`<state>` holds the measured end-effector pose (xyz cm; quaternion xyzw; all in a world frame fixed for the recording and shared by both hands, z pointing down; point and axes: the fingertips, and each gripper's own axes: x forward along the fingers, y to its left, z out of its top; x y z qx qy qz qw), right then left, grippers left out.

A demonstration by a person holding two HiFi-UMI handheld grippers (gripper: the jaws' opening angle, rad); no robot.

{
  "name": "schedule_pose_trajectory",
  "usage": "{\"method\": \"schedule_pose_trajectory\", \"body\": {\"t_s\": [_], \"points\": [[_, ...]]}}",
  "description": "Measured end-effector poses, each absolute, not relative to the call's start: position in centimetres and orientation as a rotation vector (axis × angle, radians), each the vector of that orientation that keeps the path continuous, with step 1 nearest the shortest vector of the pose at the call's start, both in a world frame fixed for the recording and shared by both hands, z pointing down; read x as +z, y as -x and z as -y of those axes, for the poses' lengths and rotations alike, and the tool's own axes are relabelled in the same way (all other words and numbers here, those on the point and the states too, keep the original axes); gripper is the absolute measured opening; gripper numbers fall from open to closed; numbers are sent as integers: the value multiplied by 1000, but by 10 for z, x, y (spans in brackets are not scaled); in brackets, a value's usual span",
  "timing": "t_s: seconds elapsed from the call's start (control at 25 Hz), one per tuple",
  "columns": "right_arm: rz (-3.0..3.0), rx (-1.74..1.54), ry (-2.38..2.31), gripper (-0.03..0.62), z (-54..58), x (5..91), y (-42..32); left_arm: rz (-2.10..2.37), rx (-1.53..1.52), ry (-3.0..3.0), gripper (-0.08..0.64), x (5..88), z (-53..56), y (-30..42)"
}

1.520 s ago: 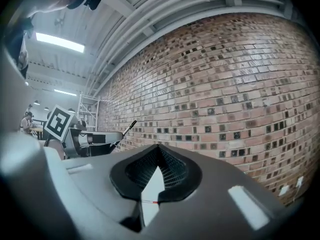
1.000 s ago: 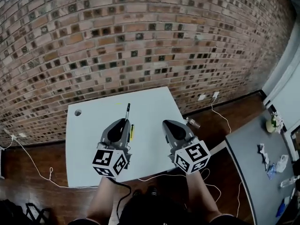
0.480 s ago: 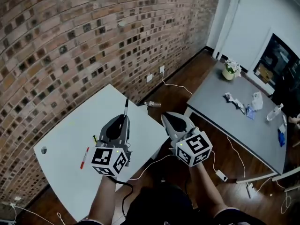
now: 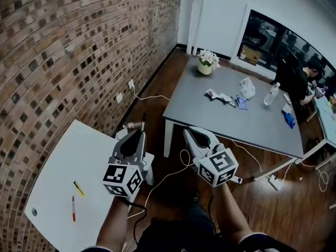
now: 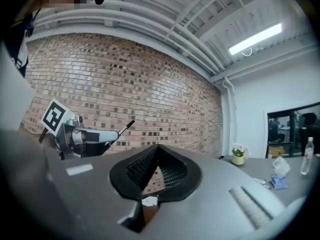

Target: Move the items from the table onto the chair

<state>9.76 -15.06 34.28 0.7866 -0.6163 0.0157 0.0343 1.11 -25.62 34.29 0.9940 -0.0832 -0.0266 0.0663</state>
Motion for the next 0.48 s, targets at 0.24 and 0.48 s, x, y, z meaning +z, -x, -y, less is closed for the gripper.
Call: {"method": "schedule_pose_trajectory", "body": {"t_s": [0.24, 0.48], "points": [[1757, 57, -2539, 2, 94, 347, -184, 52, -40, -3007, 55, 349, 203, -116], [1666, 82, -2639, 2, 45, 358, -269, -102, 54, -3005, 55, 372, 149, -220]]}}
